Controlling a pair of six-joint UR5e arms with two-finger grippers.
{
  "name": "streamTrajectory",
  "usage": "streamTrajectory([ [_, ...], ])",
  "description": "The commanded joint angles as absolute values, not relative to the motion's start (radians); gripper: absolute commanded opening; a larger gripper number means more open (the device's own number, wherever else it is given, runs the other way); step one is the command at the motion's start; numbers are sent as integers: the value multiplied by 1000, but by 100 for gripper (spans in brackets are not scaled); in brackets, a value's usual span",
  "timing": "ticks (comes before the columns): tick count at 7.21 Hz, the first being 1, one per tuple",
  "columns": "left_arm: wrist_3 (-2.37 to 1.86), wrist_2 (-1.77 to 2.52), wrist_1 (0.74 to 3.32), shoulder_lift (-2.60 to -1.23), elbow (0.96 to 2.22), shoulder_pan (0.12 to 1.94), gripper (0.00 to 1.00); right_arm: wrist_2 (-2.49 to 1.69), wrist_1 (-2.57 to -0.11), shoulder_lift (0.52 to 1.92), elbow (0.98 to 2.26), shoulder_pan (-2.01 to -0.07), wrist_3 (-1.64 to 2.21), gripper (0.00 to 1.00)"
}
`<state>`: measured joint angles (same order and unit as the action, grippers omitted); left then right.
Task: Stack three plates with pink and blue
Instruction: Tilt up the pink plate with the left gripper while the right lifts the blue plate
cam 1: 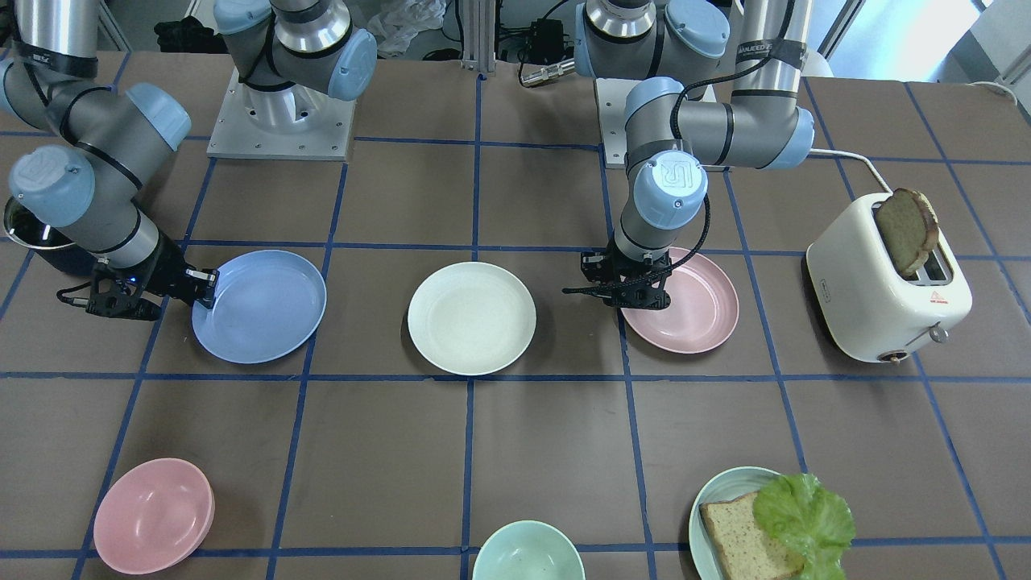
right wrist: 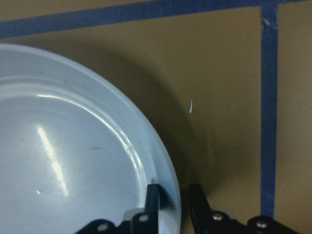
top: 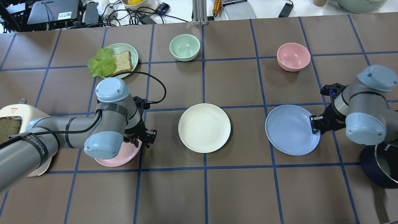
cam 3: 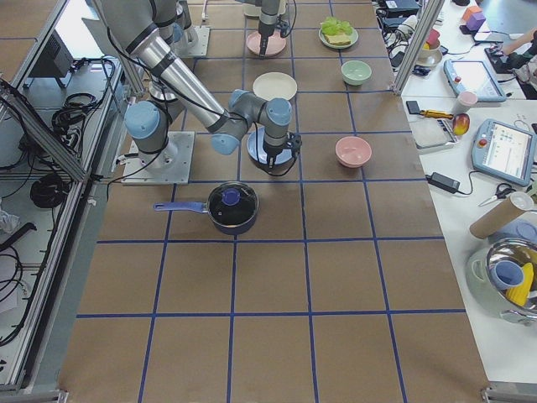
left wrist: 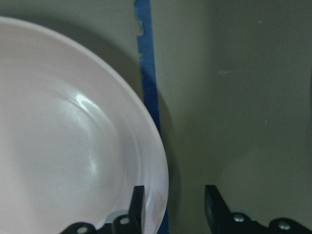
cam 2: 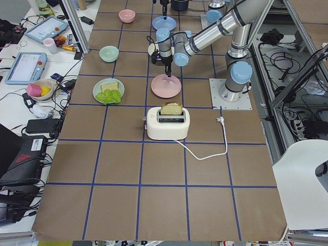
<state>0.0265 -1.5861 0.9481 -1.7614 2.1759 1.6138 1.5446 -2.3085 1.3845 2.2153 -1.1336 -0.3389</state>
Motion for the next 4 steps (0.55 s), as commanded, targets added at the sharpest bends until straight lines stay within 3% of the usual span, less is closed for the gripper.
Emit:
streamTrajectory([
  [1,29,-1632,948,-1769,2175,1615,22,1543,-2298,1388,2215,-1134,-345,0],
  [2,29,-1667,946,-1776,2174,1615,14,1543,-2290,1390,2214,-1134,-345,0],
  [3,29,-1667,946,-1778,2172,1615,0,1543,-2258,1416,2209,-1134,-345,0],
  [4,29,-1667,946,-1779,2172,1615,0,1543,-2228,1455,2210,-1135,-345,0],
])
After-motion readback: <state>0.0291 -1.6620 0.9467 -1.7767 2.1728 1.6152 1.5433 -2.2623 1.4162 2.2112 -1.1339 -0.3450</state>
